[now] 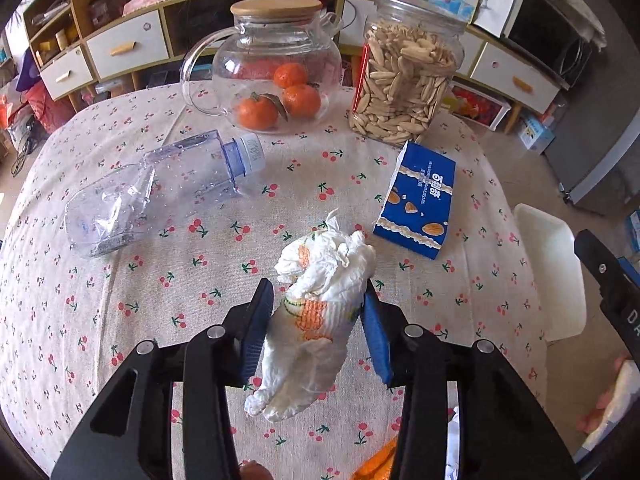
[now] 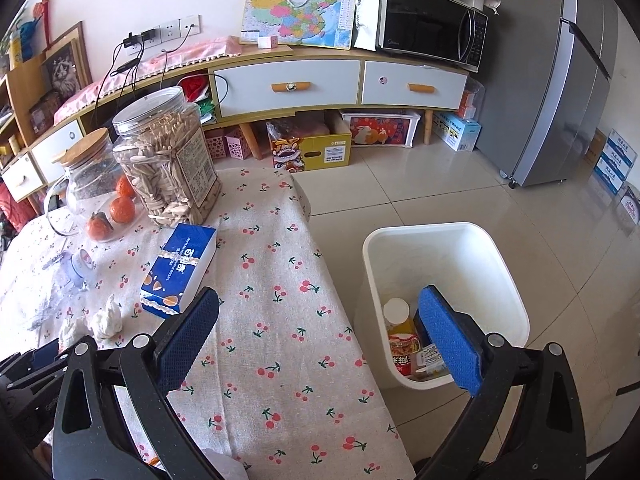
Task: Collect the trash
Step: 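Grasp the white crumpled glove bundle with the left tool, then grasp the blue biscuit box with the right tool while the left holds the glove, then release the blue box into the bin with the right tool while the left carries the glove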
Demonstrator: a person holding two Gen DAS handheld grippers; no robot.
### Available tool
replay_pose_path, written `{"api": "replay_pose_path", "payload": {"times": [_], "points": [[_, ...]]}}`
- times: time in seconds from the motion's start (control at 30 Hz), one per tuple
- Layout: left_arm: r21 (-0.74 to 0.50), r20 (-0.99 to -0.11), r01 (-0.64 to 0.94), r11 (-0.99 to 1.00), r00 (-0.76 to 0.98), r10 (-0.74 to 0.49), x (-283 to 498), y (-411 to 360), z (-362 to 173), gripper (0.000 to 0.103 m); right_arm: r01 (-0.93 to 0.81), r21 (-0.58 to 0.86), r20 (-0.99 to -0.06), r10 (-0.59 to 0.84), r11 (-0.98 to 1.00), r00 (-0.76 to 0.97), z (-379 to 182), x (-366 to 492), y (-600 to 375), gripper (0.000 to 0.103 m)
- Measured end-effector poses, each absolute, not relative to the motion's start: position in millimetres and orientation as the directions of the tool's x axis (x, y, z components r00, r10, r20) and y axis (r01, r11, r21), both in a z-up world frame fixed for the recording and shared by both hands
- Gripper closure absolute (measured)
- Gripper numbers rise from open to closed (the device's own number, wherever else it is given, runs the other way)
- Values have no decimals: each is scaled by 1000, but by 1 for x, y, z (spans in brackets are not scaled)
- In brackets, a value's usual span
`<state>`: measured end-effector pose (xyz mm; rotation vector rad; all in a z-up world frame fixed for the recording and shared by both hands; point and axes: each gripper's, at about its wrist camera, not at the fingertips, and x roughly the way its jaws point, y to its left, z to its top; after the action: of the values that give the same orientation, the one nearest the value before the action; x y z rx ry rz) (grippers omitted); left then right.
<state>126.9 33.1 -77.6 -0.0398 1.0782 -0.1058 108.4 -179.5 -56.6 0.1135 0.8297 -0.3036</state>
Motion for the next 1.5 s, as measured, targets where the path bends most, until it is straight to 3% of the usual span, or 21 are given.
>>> {"api": "replay_pose_path", "payload": {"times": [0.37, 0.77, 0.8, 0.9, 0.93, 0.97, 1.2, 1.5], "points": [[-52, -817, 1, 999, 575, -43, 95, 66, -24, 59, 235, 104, -874, -24, 966, 485, -90, 176, -148, 7], [-64, -806, -37, 997, 591, -30, 94, 83, -13, 59, 255, 20, -947, -64, 967, 315, -134, 242, -101, 7], [-64, -807, -39, 997, 589, -29, 94, 84, -14, 59, 243, 12, -947, -67, 970, 314, -136, 243, -97, 8], [-65, -811, -52, 997, 585, -23, 94, 87, -15, 59, 210, -3, -945, -72, 978, 318, -138, 241, -90, 25], [-66, -812, -57, 996, 584, -20, 95, 88, -16, 59, 192, 2, -939, -65, 981, 339, -135, 239, -88, 43], [-66, -813, -62, 996, 583, -18, 95, 90, -16, 59, 175, 2, -936, -60, 985, 348, -132, 236, -87, 46], [-69, -813, -96, 993, 583, 0, 96, 99, -17, 59, 101, 110, -892, 53, 989, 449, -92, 203, -88, 48], [-73, -772, -127, 989, 635, 25, 87, 102, -1, 59, -8, 138, -800, 116, 990, 589, -30, 140, -80, 48]]}}
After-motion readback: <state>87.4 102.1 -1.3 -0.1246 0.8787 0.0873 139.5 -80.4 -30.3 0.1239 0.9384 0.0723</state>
